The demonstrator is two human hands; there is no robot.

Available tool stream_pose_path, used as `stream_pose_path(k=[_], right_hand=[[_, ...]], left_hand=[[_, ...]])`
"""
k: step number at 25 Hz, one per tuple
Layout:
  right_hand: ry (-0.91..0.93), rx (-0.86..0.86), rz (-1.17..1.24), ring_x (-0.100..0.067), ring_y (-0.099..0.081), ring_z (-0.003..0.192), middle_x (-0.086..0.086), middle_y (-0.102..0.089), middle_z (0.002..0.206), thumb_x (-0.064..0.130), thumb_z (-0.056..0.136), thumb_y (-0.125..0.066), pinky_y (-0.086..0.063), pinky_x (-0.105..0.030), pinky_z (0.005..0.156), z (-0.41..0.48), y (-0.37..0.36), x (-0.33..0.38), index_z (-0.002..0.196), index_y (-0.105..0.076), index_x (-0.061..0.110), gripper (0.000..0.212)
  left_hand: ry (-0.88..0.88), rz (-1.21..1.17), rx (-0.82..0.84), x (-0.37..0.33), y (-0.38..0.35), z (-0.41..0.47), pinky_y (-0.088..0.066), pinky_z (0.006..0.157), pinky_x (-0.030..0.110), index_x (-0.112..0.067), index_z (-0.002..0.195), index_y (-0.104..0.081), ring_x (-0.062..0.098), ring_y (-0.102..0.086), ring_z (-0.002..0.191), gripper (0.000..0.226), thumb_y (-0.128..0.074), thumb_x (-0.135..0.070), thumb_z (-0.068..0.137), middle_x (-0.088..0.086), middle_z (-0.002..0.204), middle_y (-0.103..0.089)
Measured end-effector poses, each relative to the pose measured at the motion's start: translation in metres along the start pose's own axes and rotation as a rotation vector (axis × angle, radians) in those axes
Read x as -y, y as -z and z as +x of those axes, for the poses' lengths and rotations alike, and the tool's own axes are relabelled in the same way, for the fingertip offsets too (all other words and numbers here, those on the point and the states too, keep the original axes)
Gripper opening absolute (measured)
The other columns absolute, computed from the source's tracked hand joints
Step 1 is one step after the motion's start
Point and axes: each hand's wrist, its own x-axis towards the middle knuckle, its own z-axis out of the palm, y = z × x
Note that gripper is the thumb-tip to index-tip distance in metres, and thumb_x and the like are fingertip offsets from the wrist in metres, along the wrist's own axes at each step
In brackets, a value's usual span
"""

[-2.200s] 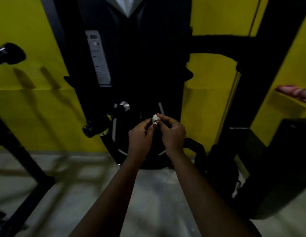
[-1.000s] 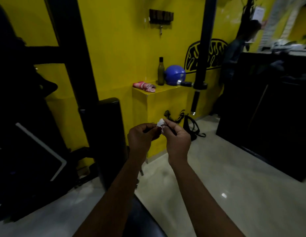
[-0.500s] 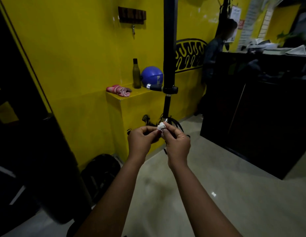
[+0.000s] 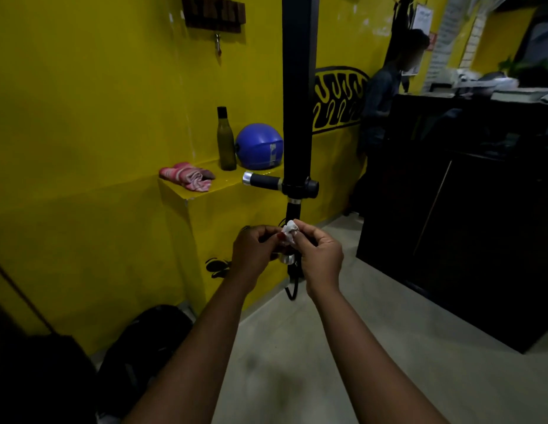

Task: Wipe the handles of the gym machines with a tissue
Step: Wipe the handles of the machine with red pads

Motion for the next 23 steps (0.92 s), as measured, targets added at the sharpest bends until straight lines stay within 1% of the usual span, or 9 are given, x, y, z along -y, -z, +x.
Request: stream_pose_path(k=[3,5,9,11,13,14,16,19,23], right_hand=[[-0.016,-0.047,-0.049,-0.005,-0.068,0.093,0.008,-0.073,0.096,0.023,0.087,-0.071,-0.057,-0.028,0.081,0.039,-0.012,-0.022,0.102,-0.075,0.023,0.016],[-0.018,-0.149,-0.136,-0.005,-0.067,0.094,0.008,-0.072,0.100,0.022,0.089,-0.068,-0.055,-0.020,0.077,0.060,-0.014,-0.037,0.103,-0.074,0.025,0.016],[0.140,-0.240,-0.300,-0.011,-0.064,0.088,-0.002,-0.066,0.103,0.017,0.090,-0.065,-0.045,-0.004,0.070,0.095,-0.020,-0.054,0.103,-0.073,0.019,0.015],[0.250,-0.216,-0.367,-0.015,-0.061,0.088,-0.005,-0.061,0.103,0.014,0.090,-0.065,-0.046,-0.011,0.071,0.112,-0.026,-0.059,0.102,-0.071,0.016,0.014],[0.356,-0.180,-0.415,-0.017,-0.057,0.091,-0.007,-0.060,0.102,0.005,0.087,-0.063,-0.047,-0.020,0.074,0.120,-0.027,-0.070,0.099,-0.069,0.011,0.014],[0.405,-0.153,-0.437,-0.017,-0.056,0.091,-0.008,-0.060,0.100,0.001,0.086,-0.062,-0.044,-0.021,0.074,0.119,-0.025,-0.076,0.096,-0.068,0.008,0.014],[0.454,-0.074,-0.475,-0.016,-0.054,0.087,-0.006,-0.059,0.095,-0.004,0.083,-0.060,-0.039,-0.018,0.072,0.112,-0.017,-0.092,0.092,-0.064,0.007,0.015],[0.465,-0.020,-0.453,-0.007,-0.052,0.085,-0.002,-0.060,0.091,-0.006,0.083,-0.062,-0.035,-0.006,0.074,0.110,-0.007,-0.100,0.093,-0.066,0.007,0.017],[0.246,-0.104,-0.351,-0.011,-0.056,0.074,-0.005,-0.065,0.089,0.012,0.092,-0.060,-0.036,-0.006,0.063,0.135,-0.017,-0.093,0.103,-0.067,0.015,0.013]], left_hand=[[0.041,0.016,-0.042,0.012,-0.004,0.050,-0.055,0.069,0.038,-0.015,0.094,-0.072,0.021,-0.068,0.077,0.007,-0.067,-0.019,0.090,0.008,0.086,-0.073],[0.078,-0.026,-0.096,0.022,-0.010,0.076,-0.056,0.075,0.041,-0.017,0.097,-0.071,0.025,-0.068,0.083,0.008,-0.065,-0.016,0.092,0.008,0.090,-0.072],[0.119,-0.034,-0.080,0.036,-0.024,0.106,-0.041,0.062,0.038,-0.004,0.084,-0.065,0.023,-0.049,0.064,0.023,-0.059,-0.023,0.095,0.022,0.077,-0.062],[0.151,-0.068,-0.089,0.036,-0.031,0.118,-0.037,0.065,0.038,-0.005,0.081,-0.065,0.020,-0.046,0.068,0.027,-0.056,-0.025,0.097,0.017,0.075,-0.056],[0.167,-0.131,-0.084,0.035,-0.037,0.128,-0.040,0.072,0.039,-0.020,0.080,-0.067,0.019,-0.050,0.078,0.021,-0.056,-0.028,0.097,0.014,0.082,-0.058],[0.153,-0.139,-0.066,0.034,-0.040,0.134,-0.040,0.073,0.040,-0.018,0.080,-0.066,0.020,-0.050,0.080,0.023,-0.057,-0.033,0.095,0.017,0.083,-0.057],[0.105,-0.108,-0.012,0.039,-0.046,0.144,-0.040,0.071,0.041,-0.003,0.088,-0.065,0.022,-0.051,0.079,0.050,-0.059,-0.052,0.086,0.032,0.084,-0.057],[0.068,-0.087,0.017,0.042,-0.051,0.152,-0.043,0.069,0.043,0.005,0.097,-0.064,0.025,-0.055,0.077,0.078,-0.063,-0.070,0.073,0.037,0.095,-0.060],[0.091,-0.103,0.043,0.040,-0.048,0.156,-0.046,0.076,0.050,-0.008,0.093,-0.072,0.030,-0.057,0.082,0.066,-0.069,-0.069,0.069,0.035,0.096,-0.062]])
